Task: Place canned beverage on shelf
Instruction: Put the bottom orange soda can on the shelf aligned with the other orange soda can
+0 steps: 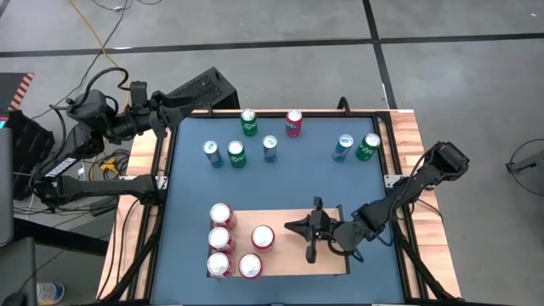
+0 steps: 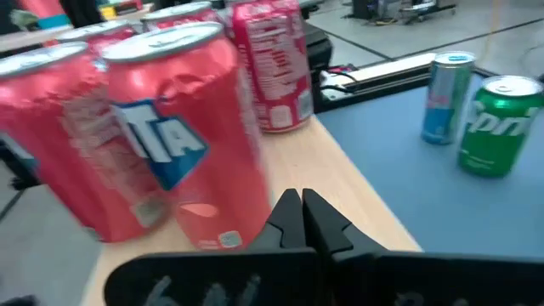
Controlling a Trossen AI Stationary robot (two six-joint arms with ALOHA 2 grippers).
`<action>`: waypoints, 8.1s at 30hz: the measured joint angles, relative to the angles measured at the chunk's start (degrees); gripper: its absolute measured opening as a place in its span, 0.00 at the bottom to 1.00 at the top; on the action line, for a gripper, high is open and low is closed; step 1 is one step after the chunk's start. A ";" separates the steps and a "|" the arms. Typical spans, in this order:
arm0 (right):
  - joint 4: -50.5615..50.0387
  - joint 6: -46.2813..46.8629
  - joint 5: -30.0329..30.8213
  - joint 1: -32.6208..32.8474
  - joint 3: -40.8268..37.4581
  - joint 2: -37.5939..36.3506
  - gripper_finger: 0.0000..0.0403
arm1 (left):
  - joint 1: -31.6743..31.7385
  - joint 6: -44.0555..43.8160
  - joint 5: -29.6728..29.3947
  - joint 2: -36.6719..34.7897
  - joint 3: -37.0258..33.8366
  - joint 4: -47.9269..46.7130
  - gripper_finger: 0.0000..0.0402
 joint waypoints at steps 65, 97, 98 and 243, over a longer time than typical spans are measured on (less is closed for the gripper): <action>0.08 -0.93 -6.05 -5.51 0.12 0.09 0.00 | -7.79 -0.02 -12.74 -4.94 -4.11 -10.97 0.77; 0.04 -2.02 -13.82 -7.86 0.12 0.09 0.00 | -10.91 0.02 -17.72 -4.85 -4.11 -10.67 0.77; 0.04 -2.00 -14.63 -8.03 0.12 0.09 0.00 | -10.91 -0.07 -17.65 -4.86 -4.11 -10.70 0.77; -9.89 4.62 -9.11 -1.50 9.55 5.98 0.00 | -21.51 2.76 -15.45 -6.12 -4.07 -10.29 0.77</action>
